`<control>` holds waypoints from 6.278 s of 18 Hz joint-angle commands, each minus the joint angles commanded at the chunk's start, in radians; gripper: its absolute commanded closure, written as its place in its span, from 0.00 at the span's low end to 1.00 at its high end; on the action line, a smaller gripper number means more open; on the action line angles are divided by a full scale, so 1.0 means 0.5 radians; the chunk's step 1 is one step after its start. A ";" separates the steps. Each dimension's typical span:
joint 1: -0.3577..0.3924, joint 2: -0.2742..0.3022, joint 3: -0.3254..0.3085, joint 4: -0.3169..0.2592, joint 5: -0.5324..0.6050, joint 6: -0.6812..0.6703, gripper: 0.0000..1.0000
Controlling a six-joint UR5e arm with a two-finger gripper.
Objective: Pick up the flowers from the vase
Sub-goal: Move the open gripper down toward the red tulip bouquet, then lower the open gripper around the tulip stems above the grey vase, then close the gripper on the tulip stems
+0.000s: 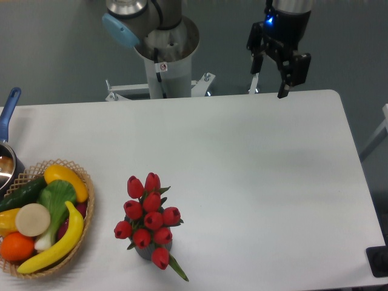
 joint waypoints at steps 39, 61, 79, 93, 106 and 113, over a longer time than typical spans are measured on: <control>-0.454 -0.484 -0.414 1.006 -1.269 -1.337 0.00; -0.580 -0.825 -0.175 1.049 -1.374 -1.405 0.00; -0.681 -0.926 -0.147 1.200 -1.374 -1.362 0.00; -0.724 -0.969 -0.089 1.224 -1.396 -1.371 0.00; -0.721 -0.963 -0.126 1.227 -1.402 -1.378 0.52; -0.709 -0.960 -0.123 1.224 -1.494 -1.387 0.55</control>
